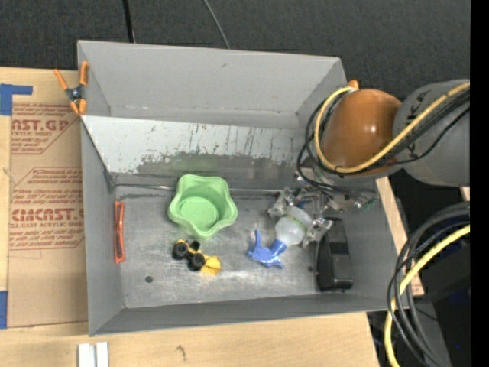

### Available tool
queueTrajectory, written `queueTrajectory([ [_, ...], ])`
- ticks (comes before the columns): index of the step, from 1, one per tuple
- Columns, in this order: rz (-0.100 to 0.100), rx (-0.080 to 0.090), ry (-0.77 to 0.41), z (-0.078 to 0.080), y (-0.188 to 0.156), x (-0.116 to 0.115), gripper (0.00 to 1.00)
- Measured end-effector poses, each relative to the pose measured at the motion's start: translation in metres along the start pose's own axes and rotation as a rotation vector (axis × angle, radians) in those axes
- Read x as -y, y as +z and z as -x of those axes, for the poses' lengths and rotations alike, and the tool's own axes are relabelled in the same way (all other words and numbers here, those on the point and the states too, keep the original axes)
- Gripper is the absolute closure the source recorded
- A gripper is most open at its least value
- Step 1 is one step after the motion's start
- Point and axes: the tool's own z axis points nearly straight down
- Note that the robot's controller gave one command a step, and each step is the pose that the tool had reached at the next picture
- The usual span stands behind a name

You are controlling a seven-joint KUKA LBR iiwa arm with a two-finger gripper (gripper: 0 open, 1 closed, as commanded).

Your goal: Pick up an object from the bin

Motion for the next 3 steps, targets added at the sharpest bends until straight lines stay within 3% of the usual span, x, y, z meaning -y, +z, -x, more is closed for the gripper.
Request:
queueTrajectory([
  [3, 0.002, -0.004, 0.0, -0.0005, -0.0098, -0.001, 1.0],
])
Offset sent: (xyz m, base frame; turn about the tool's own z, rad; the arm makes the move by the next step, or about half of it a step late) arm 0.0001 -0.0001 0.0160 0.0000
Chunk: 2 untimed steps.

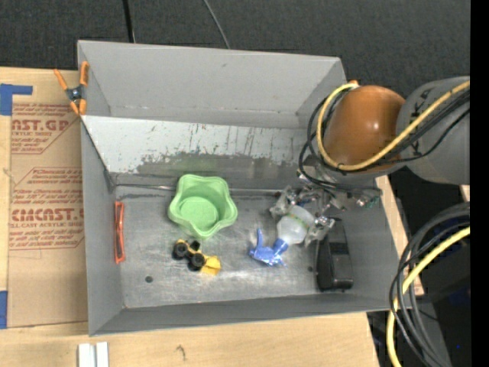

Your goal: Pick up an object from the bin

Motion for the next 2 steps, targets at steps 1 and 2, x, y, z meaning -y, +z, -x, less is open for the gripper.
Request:
queueTrajectory([
  [1, -0.002, 0.001, 0.0, 0.001, -0.009, 0.0, 1.0],
  [2, 0.002, -0.002, 0.001, 0.0, -0.021, -0.001, 1.0],
])
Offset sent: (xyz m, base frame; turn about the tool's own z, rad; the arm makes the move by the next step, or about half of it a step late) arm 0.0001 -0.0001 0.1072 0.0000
